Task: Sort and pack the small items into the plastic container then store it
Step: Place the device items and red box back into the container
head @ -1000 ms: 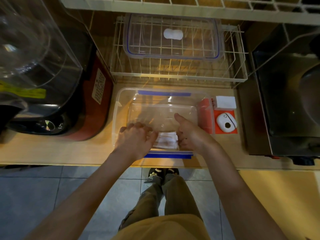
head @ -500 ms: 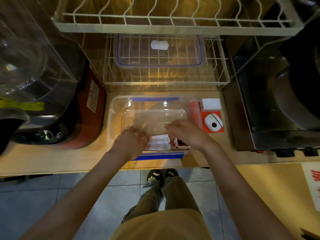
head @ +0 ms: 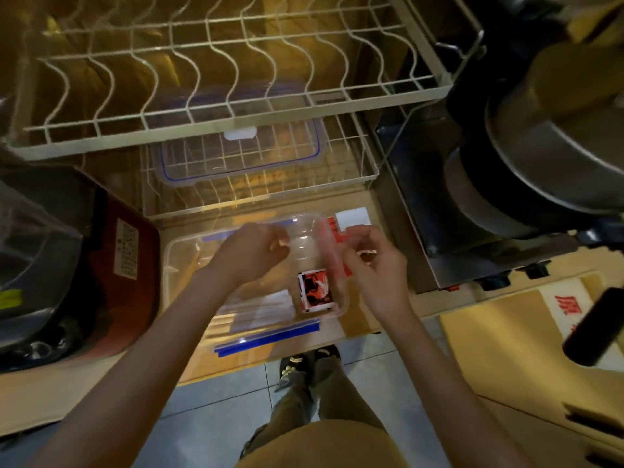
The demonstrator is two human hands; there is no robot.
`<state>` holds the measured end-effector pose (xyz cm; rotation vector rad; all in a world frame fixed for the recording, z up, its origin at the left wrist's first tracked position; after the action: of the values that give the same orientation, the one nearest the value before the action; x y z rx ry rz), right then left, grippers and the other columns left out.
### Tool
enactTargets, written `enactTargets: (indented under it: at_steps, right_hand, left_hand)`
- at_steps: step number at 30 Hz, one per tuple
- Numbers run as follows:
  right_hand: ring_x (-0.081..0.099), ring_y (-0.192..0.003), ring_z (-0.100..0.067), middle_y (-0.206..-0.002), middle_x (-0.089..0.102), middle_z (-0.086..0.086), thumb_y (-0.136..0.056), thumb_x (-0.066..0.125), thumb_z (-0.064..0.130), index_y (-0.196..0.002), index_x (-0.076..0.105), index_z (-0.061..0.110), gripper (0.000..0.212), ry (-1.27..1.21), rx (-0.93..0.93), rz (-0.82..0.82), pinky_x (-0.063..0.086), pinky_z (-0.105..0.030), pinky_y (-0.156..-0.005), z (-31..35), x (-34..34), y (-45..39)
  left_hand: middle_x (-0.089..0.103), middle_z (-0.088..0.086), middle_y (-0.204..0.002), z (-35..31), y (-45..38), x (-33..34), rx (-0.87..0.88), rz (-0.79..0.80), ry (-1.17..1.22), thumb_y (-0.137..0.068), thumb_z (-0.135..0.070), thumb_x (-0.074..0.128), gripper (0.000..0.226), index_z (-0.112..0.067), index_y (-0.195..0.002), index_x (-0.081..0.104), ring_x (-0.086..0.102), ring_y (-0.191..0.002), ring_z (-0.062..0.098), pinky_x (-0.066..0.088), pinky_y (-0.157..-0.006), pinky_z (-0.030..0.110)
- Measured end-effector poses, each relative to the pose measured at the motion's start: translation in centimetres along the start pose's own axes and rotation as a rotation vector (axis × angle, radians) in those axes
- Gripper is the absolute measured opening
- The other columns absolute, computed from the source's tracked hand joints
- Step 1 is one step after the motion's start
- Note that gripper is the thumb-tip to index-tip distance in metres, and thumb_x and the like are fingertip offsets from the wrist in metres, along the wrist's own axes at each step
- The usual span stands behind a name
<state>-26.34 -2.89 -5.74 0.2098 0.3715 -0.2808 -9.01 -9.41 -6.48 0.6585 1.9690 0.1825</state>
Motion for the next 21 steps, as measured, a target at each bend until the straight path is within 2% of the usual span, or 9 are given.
enactTargets:
  at_steps: [3, 5, 7, 9, 11, 15, 18, 21]
  right_hand:
    - [0.059, -0.091, -0.007, -0.093, 0.058, 0.014, -0.081, 0.067, 0.02, -0.106, 0.054, 0.027, 0.029, -0.024, 0.069, -0.162, 0.049, -0.011, -0.074, -1.2, -1.3, 0.2]
    - [0.057, -0.104, -0.015, -0.103, 0.054, 0.011, -0.079, 0.068, 0.02, -0.109, 0.048, 0.033, 0.039, 0.019, 0.128, -0.229, 0.053, -0.026, -0.086, -2.8, -1.6, 0.0]
    - [0.05, -0.117, -0.021, -0.118, 0.051, 0.002, -0.077, 0.071, 0.02, -0.12, 0.047, 0.026, 0.049, 0.119, 0.222, -0.228, 0.048, -0.038, -0.098, -4.3, -1.6, -0.5]
    - [0.043, -0.123, -0.021, -0.128, 0.048, -0.004, -0.076, 0.073, 0.018, -0.131, 0.044, 0.017, 0.062, 0.216, 0.291, -0.199, 0.042, -0.035, -0.103, -5.4, -1.6, -0.7]
    - [0.041, -0.124, -0.02, -0.131, 0.046, -0.004, -0.074, 0.075, 0.016, -0.135, 0.041, 0.016, 0.07, 0.244, 0.277, -0.154, 0.04, -0.032, -0.102, -5.8, -1.4, -0.9]
    - [0.039, -0.124, -0.018, -0.131, 0.047, -0.003, -0.076, 0.074, 0.017, -0.133, 0.043, 0.017, 0.065, 0.291, 0.215, -0.075, 0.039, -0.031, -0.106, -5.8, -0.6, -1.3]
    - [0.039, -0.123, -0.017, -0.13, 0.049, -0.004, -0.08, 0.07, 0.015, -0.13, 0.047, 0.016, 0.055, 0.404, 0.155, -0.043, 0.035, -0.024, -0.104, -5.7, -0.2, -1.7]
    - [0.04, -0.124, -0.018, -0.13, 0.047, -0.005, -0.082, 0.067, 0.015, -0.129, 0.047, 0.015, 0.051, 0.409, 0.172, -0.01, 0.03, -0.017, -0.097, -5.8, -0.3, -1.9]
  left_hand:
    - [0.07, 0.012, -0.102, -4.3, -2.3, -0.8, 0.167, -0.064, -0.013, -0.087, -0.017, 0.056, 0.022, -0.011, -0.106, 0.065, 0.063, -0.095, 0.028, 0.045, -0.079, 0.031]
    - [0.068, 0.01, -0.106, -6.3, -4.0, -0.4, 0.232, -0.06, -0.026, -0.086, -0.02, 0.056, 0.025, -0.013, -0.109, 0.062, 0.062, -0.098, 0.027, 0.047, -0.081, 0.034]
    - [0.063, 0.01, -0.118, -7.7, -5.8, 0.5, 0.251, -0.027, -0.076, -0.086, -0.021, 0.057, 0.034, -0.013, -0.119, 0.056, 0.059, -0.107, 0.028, 0.047, -0.088, 0.036]
    - [0.056, 0.012, -0.126, -8.5, -7.3, 1.6, 0.265, 0.006, -0.164, -0.084, -0.021, 0.059, 0.042, -0.012, -0.125, 0.051, 0.055, -0.113, 0.03, 0.047, -0.094, 0.038]
    - [0.055, 0.013, -0.124, -8.9, -8.4, 2.8, 0.262, 0.032, -0.267, -0.082, -0.019, 0.061, 0.043, -0.01, -0.123, 0.052, 0.054, -0.113, 0.031, 0.048, -0.093, 0.041]
    - [0.057, 0.016, -0.117, -8.9, -9.1, 4.2, 0.222, 0.047, -0.387, -0.081, -0.014, 0.059, 0.04, -0.007, -0.119, 0.052, 0.056, -0.108, 0.034, 0.049, -0.085, 0.04]
    - [0.059, 0.016, -0.112, -8.7, -9.5, 4.3, 0.219, 0.039, -0.356, -0.08, -0.014, 0.06, 0.034, -0.008, -0.113, 0.055, 0.057, -0.104, 0.033, 0.049, -0.081, 0.039]
    - [0.062, 0.015, -0.109, -8.7, -9.8, 4.0, 0.238, 0.048, -0.329, -0.078, -0.017, 0.062, 0.031, -0.01, -0.108, 0.059, 0.059, -0.099, 0.032, 0.05, -0.079, 0.037]
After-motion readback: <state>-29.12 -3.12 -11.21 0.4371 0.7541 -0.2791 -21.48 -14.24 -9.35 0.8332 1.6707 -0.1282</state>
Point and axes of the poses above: each hand's wrist, its own y-axis away from the middle knuckle, its own x-axis out of the palm, z = x × y, the point moved 5 cm from there along -y, towards the middle knuckle
